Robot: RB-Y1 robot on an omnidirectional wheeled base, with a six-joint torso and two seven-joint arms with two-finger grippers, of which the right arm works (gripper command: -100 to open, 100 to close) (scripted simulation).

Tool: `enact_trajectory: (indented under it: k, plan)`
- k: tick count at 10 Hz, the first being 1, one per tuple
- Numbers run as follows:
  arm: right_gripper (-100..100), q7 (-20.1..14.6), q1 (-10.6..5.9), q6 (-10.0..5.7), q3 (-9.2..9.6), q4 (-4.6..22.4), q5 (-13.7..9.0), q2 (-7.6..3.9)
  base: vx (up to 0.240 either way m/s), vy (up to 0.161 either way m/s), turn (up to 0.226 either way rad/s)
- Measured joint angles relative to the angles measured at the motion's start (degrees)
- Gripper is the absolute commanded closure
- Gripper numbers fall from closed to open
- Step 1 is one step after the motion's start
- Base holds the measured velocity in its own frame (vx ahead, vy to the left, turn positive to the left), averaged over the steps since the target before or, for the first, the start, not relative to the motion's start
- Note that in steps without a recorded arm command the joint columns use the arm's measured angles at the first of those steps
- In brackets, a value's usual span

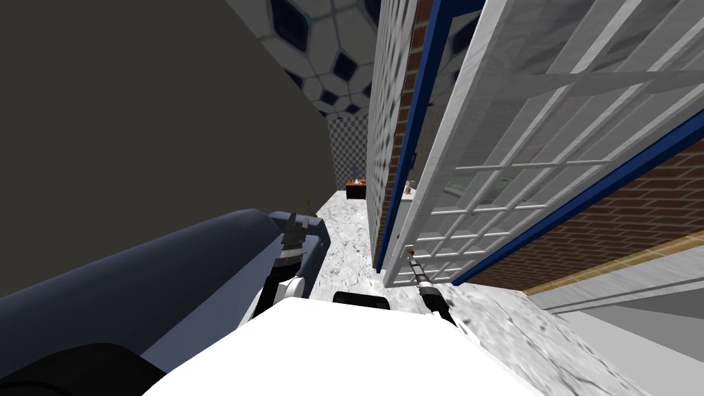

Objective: Pull the door open

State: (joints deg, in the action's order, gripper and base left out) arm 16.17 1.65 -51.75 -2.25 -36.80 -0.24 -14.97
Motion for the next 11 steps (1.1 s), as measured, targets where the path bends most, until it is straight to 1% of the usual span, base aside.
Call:
enact_trajectory:
  k: [1,2,3,7,9,11]
  plan:
    - [100,-1.1,-0.38,-0.38,0.07,0.7,-0.4,-0.13,-0.034,-0.019,0.077]
    - [-100,-2.6,-0.33,-0.51,0.11,0.8,-1.1,-0.31,-0.025,-0.014,-0.017]
    - [-100,-2.2,-0.15,-0.76,0.13,0.8,-0.8,-0.50,-0.007,-0.001,-0.053]
    - [-100,3.5,0.79,-2.33,0.31,0.3,1.1,-1.11,-0.003,0.000,-0.041]
    - [-100,6.7,1.34,-3.44,0.42,0.2,2.3,-1.66,-0.011,-0.002,-0.033]
    - [-100,9.5,1.50,-4.33,0.48,0.5,3.1,-1.92,-0.009,-0.004,-0.045]
